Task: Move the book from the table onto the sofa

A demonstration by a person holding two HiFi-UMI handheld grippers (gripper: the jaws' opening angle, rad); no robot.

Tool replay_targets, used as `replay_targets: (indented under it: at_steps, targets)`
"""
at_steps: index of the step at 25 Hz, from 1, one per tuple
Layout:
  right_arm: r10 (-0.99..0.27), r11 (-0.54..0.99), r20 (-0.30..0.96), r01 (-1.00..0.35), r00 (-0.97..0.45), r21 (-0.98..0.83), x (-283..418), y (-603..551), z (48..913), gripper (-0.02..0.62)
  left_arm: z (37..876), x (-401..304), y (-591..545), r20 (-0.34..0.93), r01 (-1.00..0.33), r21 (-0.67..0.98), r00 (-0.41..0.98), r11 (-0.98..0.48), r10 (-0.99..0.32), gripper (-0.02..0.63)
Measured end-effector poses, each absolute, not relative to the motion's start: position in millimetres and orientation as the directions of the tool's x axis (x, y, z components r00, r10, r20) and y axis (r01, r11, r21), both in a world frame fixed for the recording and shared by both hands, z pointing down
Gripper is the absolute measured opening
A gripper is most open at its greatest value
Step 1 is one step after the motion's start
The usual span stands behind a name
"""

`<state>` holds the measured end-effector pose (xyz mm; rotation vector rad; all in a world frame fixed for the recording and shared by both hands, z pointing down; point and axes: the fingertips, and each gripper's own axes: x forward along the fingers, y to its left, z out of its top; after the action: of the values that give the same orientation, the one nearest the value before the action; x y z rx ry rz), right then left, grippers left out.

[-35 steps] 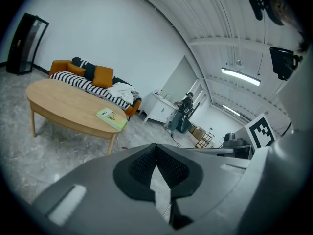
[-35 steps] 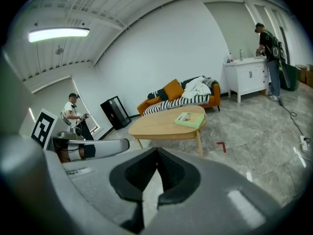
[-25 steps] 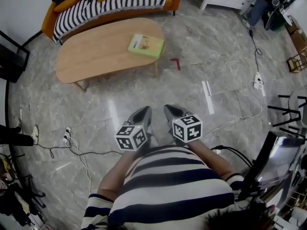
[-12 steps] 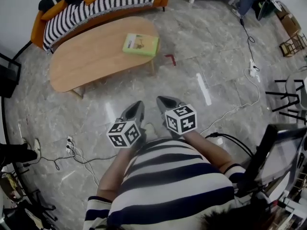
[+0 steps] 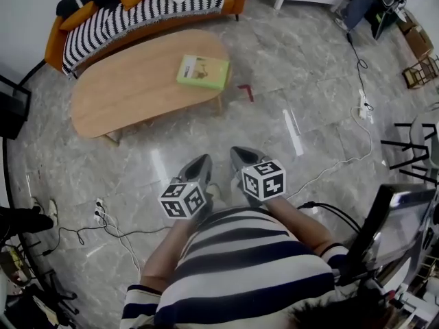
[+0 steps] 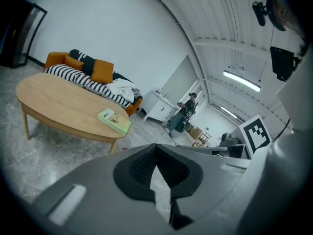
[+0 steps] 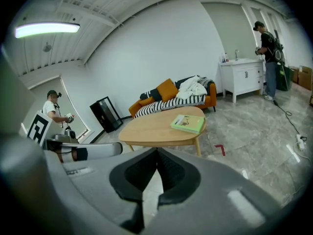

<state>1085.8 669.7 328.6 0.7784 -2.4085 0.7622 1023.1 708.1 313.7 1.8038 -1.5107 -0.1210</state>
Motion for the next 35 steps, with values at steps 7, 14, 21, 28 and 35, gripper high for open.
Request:
replay_targets:
  at_steps: [7,14,21,28,35]
  targets:
    - [-0.318,0.726,0.597,-0.594,-0.737,-0.346,1086.2,635.6,328.0,-0.002,317.2,1024.5,669.1,0.402,-0.802,0.595,0.231,0.061,-0.886,0.002]
    - [-0.263,0.749,0.598,-0.551,-0.758,-0.369,1086.0,598.9,331.9,-0.002,319.3,1034.6,629.9,0.415,-0.811,0.578,0.198,0.089,-0.888,0.002]
    - [-0.261,0.757,0.580,-0.537,-0.772,-0.373,1093.5,554.2,327.7,-0.002,324.7,1038.9,594.0,0.446,-0.822,0.555,0.161,0.130,-0.881,0.002]
    - [-0.224,0.789,0.568,-0.489,-0.792,-0.372,1092.4,520.6,327.9,-0.002,324.6,1038.4,558.1,0.432,-0.821,0.548,0.112,0.161,-0.895,0.002]
    - [-0.202,0.794,0.560,-0.469,-0.803,-0.386,1087.6,499.2,326.9,-0.002,322.9,1035.2,537.2,0.441,-0.827,0.532,0.087,0.182,-0.893,0.002]
